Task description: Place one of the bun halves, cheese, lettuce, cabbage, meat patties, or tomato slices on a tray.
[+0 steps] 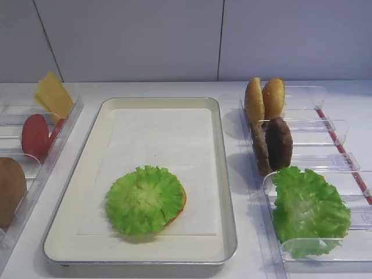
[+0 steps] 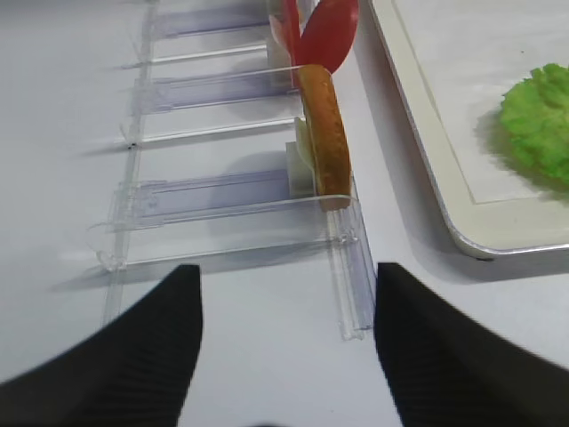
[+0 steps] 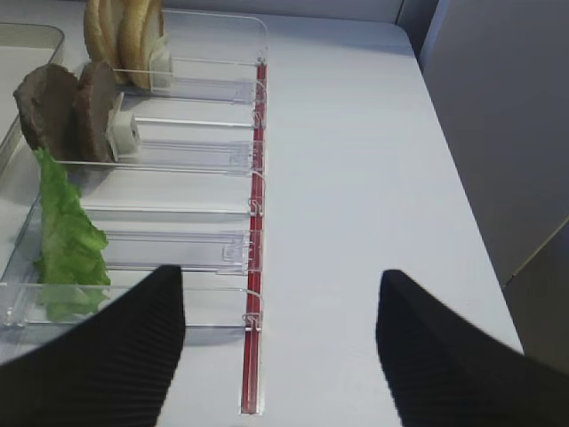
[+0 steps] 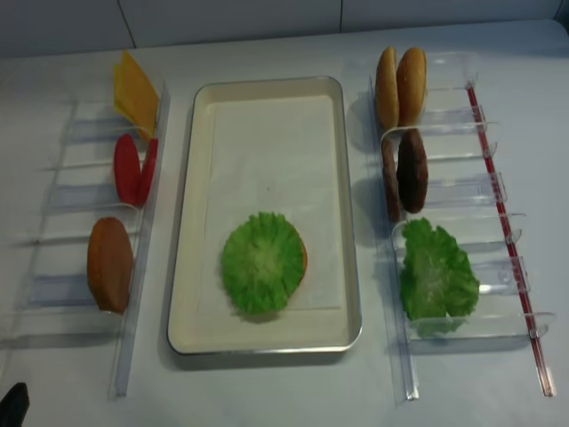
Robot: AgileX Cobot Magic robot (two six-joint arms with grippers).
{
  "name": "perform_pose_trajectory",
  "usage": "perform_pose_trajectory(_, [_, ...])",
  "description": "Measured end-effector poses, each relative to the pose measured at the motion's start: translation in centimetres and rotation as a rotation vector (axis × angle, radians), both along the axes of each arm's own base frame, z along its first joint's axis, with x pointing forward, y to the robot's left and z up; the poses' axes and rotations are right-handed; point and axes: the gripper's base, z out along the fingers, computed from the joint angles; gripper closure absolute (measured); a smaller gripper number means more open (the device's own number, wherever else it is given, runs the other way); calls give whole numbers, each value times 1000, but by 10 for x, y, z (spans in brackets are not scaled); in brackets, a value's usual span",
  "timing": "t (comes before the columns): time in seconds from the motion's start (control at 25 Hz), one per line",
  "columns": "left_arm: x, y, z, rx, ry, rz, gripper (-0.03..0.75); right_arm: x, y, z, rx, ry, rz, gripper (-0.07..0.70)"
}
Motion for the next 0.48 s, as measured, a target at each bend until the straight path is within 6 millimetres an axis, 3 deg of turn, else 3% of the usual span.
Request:
perform_pose_trajectory(0.24, [0,0,0,0,0,0,301,8,2,-18,18,61,15,149])
perform_pose_trajectory(0.48, [0,0,0,0,0,0,301,9,2,-19,19,60,15,170])
